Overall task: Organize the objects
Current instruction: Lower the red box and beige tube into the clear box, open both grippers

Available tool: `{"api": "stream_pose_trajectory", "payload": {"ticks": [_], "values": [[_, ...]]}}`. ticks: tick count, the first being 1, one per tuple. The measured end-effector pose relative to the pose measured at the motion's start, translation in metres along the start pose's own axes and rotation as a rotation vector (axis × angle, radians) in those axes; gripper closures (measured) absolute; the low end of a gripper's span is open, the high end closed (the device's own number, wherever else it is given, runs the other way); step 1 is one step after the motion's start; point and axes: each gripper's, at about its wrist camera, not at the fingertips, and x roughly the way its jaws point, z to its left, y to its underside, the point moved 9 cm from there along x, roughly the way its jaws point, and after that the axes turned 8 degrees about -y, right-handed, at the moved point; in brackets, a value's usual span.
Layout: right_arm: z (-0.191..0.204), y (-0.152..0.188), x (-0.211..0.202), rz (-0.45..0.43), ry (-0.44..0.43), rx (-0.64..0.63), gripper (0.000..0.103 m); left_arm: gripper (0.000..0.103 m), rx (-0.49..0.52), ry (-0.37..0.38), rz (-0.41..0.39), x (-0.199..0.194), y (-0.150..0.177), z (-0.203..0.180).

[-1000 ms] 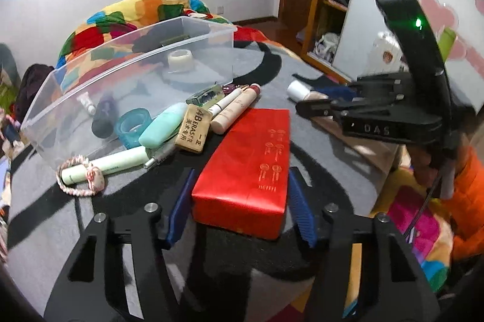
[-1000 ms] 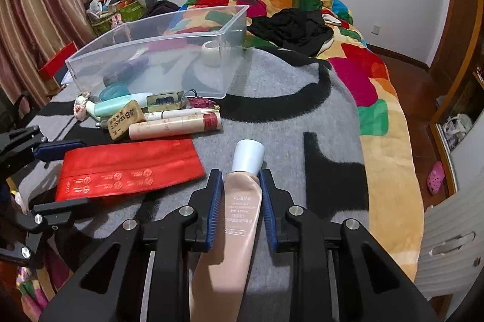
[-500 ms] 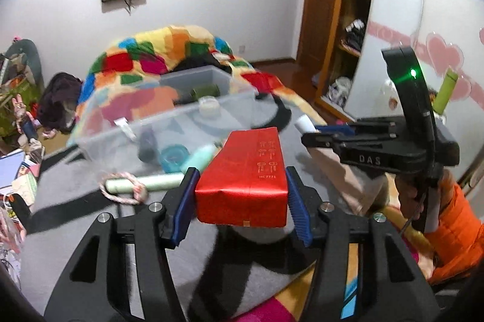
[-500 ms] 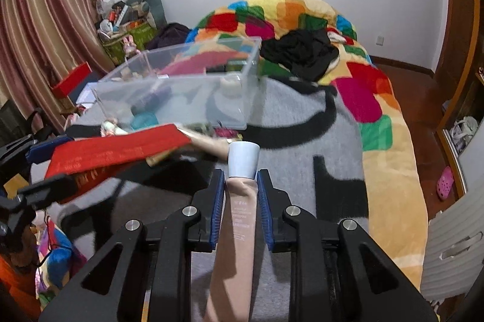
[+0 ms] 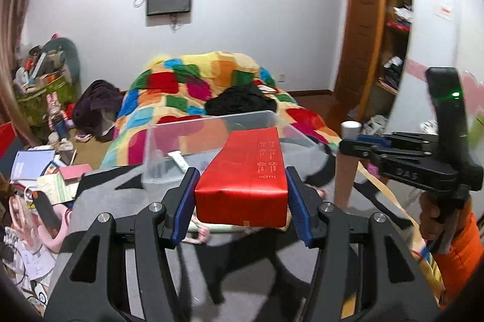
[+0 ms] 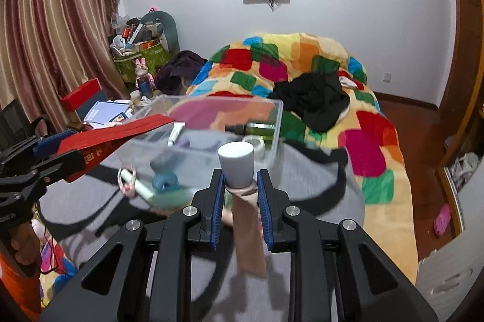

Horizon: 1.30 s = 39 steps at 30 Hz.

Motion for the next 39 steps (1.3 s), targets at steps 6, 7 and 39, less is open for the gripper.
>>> {"api": "stream_pose_trajectory", "payload": {"ticks": [6,7,39], "values": [[-0.004,-0.037,0.022,-0.014,0.017,-0.016,0.084,0.047,-0.049,-0.071,0.034,0.033,-0.009,0.030],[-0.004,-0.043,0.027,-0.014,0.009,-0.016,0.084,0.047,-0.056,-0.076,0.042,0.039,-0.010,0.034],[0.015,-0.033,0.078,0.176,-0.110,-0.083,0.072,0.036,-0.055,-0.131,0.110,0.065,-0.002,0.054]]}}
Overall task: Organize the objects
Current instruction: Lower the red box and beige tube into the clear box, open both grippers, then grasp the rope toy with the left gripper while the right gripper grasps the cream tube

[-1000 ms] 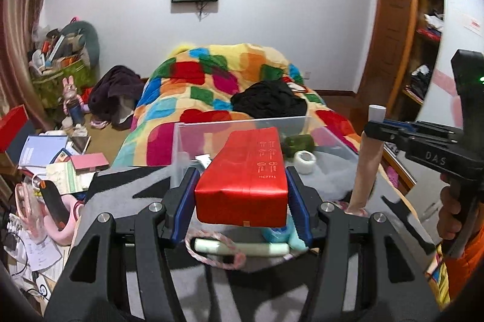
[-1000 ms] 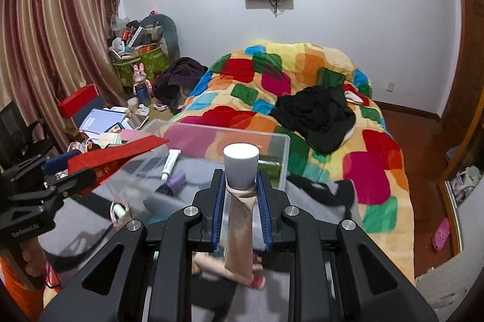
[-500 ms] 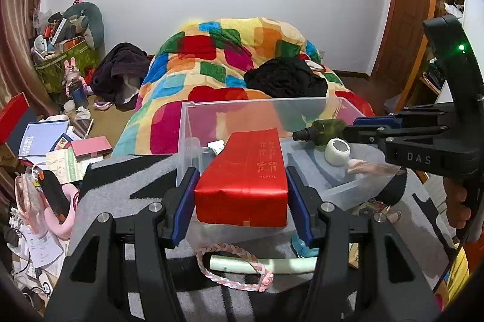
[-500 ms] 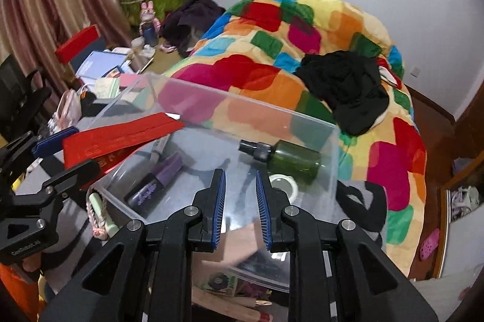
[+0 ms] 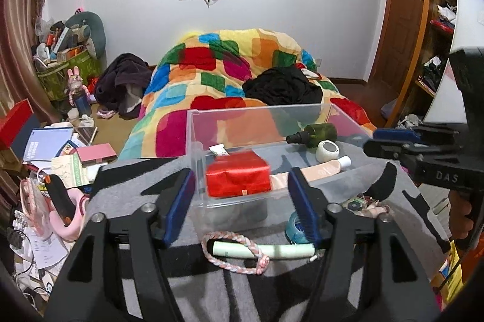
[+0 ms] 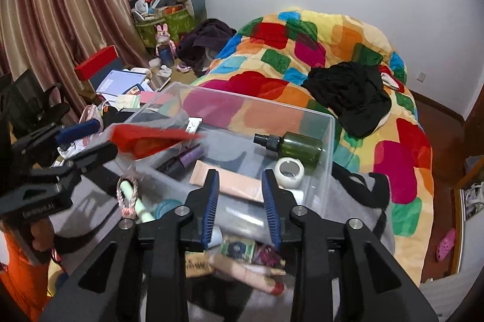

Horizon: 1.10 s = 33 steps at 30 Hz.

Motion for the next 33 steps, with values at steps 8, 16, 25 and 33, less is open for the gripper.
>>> {"api": "stream_pose_trajectory", "payload": {"ticks": [8,16,25,33], "values": [[-0.011,0.035,-0.022,-0.023,0.012,0.020,0.065,0.027,0.030,-0.012,0.006,-0.020,0.022,0.003],[-0.028,0.084,-0.004,0.083,0.018,0.032,0.064,0.044,0.094,0.027,0.163,0.001,0.077,-0.013],[-0.019,0.099,0.017,0.123,0.010,-0.020,0.064,0.059,0.107,0.042,0.253,0.023,0.095,-0.023],[-0.012,0.103,0.018,0.130,0.001,-0.033,0.084,0.085,0.072,0.037,0.276,0.033,0.099,-0.022]]}}
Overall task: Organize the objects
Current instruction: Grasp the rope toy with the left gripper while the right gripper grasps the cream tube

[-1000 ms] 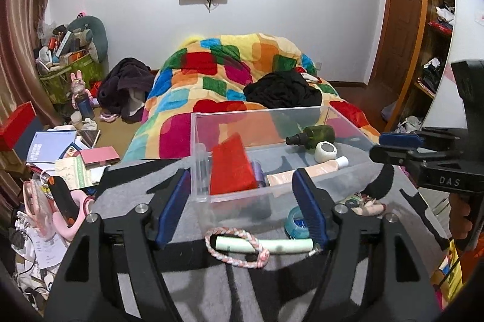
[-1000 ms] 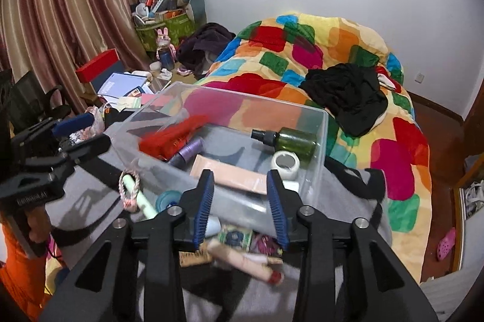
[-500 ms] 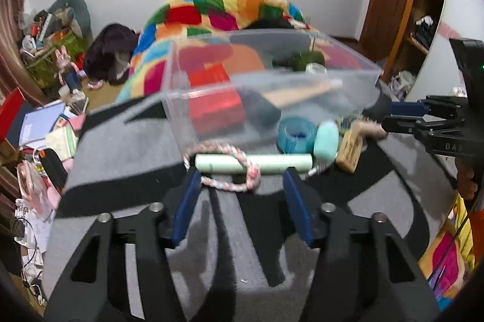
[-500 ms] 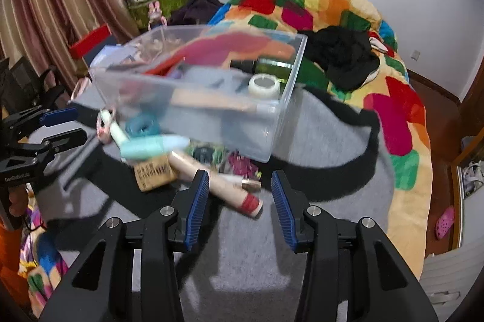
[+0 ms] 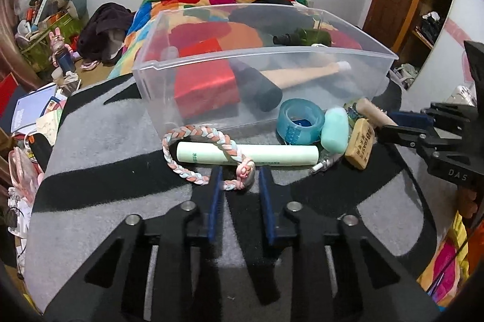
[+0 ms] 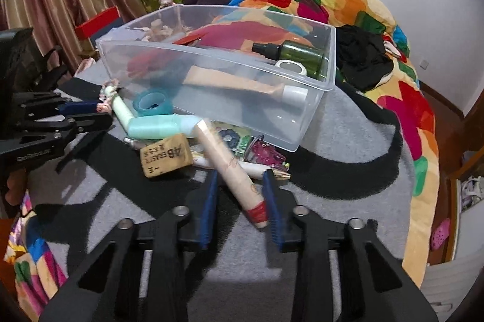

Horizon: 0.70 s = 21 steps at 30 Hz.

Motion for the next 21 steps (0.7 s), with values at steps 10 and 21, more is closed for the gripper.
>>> {"api": "stream_pose_trajectory", "payload": {"ticks": [10,21], "values": [[0.004,0.009,-0.011,-0.025,-0.030,0.043,0.089,0.093,-0.058,0.011,-0.044,-0.010,0.009,0.012],[0.022,-0.007,-0.040,-0.121,-0.080,0.045,0.089,0.093,-0.151,0.023,-0.139,-0.048,-0.004,0.037]]}}
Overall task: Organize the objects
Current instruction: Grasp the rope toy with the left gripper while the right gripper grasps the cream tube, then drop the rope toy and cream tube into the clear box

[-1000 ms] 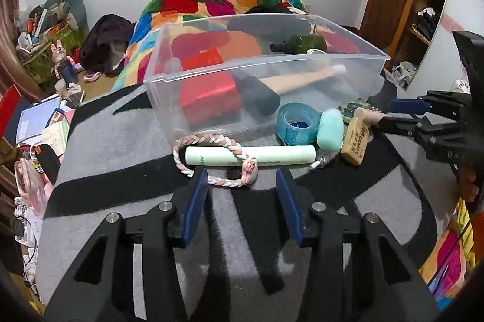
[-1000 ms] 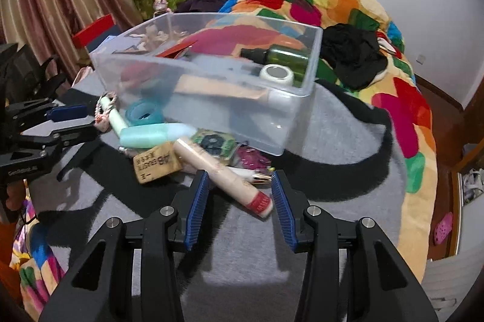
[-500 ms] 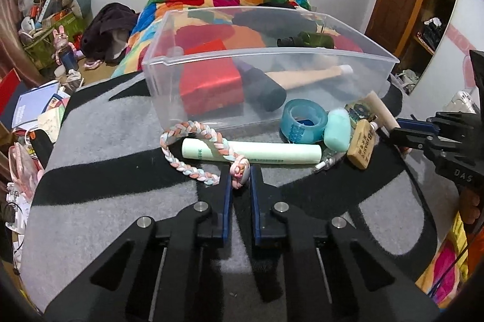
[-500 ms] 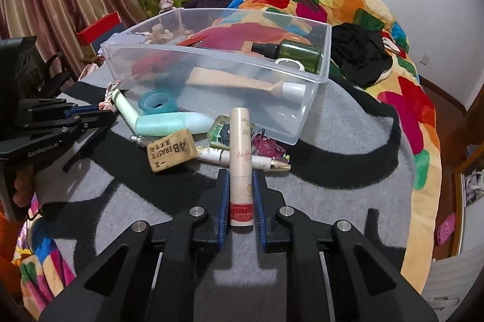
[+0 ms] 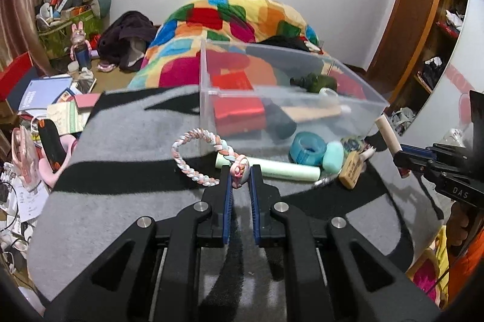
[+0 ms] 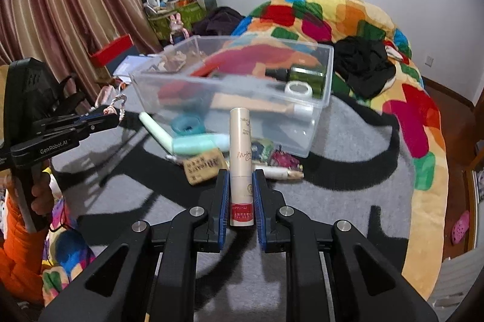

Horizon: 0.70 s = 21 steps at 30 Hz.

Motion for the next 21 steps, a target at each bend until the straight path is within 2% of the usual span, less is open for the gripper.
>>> {"api": "stream_pose_trajectory", "payload": {"ticks": [10,21], "values": [[0.009,-0.032,-0.012,-0.083,-0.008,0.003,0.089,0.093,0.010,0.016,-0.083,-0.023,-0.031,-0.009],[0.001,-0.074,-0.009,-0.123,0.038,0.004,0.089,0.093,0.037,-0.004,-0.160,-0.032,-0.070,-0.019]]}}
